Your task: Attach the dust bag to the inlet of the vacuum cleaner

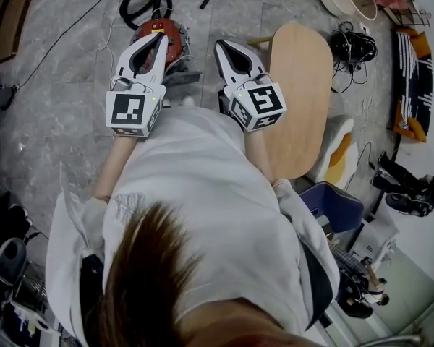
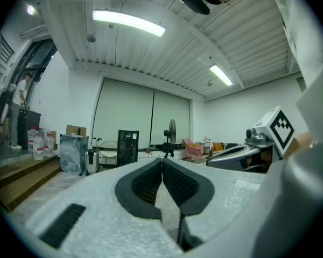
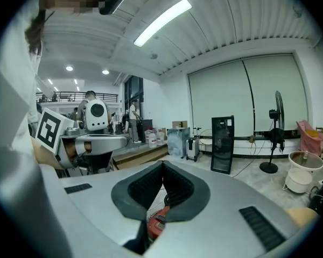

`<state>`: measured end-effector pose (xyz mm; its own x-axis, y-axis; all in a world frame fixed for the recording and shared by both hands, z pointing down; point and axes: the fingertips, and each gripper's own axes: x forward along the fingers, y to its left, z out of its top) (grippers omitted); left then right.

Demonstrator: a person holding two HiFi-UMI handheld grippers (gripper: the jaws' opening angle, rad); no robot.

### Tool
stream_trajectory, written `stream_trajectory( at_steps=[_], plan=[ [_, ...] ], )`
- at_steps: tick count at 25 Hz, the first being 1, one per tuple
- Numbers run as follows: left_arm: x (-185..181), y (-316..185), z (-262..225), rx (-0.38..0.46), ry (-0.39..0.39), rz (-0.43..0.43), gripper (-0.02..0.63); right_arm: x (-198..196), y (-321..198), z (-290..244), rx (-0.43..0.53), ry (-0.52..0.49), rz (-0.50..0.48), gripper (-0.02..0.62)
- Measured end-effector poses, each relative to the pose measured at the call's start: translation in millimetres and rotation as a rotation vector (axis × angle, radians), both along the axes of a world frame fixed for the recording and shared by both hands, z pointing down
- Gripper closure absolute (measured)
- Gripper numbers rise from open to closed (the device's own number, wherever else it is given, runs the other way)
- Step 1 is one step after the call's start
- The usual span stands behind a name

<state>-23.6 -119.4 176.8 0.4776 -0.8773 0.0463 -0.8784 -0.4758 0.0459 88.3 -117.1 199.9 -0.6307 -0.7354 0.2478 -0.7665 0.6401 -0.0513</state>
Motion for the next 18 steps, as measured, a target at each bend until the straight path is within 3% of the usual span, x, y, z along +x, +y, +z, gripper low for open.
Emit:
stream_trajectory(
  at_steps=[18],
  plan=[
    [-28,22,5,-0.009,0.014,0.045,0.588,-21,27,9,-0.024,0.002,0.072,0.594]
  ],
)
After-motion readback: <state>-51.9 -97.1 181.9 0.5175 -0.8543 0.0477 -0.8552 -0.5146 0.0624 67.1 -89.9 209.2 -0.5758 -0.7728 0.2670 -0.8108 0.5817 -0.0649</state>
